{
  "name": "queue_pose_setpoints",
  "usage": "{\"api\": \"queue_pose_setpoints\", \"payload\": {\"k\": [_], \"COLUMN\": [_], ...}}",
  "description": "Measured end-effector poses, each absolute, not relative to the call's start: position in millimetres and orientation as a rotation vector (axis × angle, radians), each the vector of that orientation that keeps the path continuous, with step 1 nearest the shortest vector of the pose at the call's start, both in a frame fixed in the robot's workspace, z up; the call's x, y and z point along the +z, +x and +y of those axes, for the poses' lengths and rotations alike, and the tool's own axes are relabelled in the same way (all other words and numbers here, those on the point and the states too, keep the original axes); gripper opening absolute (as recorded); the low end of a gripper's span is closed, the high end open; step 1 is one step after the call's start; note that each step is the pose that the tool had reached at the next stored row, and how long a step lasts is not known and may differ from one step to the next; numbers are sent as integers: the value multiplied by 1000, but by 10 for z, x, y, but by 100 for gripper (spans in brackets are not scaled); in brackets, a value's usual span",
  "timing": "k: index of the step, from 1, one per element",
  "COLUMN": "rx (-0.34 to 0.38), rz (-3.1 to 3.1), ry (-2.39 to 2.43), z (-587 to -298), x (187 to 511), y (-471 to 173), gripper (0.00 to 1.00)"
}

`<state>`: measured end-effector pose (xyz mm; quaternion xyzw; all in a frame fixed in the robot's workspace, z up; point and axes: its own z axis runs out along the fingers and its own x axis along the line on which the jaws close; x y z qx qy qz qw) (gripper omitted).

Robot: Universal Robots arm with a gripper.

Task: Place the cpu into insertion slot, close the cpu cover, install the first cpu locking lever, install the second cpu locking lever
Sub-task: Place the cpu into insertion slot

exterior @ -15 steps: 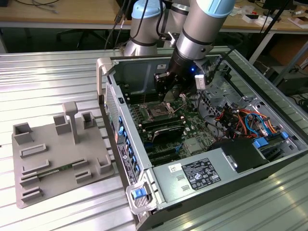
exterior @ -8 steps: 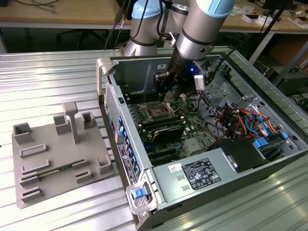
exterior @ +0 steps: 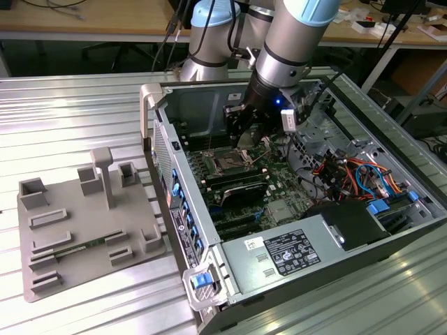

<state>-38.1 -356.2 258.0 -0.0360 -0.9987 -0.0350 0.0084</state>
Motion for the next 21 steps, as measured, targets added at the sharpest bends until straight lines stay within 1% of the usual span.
{"api": "queue_pose_setpoints", "payload": {"k": [21], "rx": [-103], "rz": [-3121], "ry": [-149], "z": [-3562], "x": [2563], "y": [-381], "gripper": [55]}}
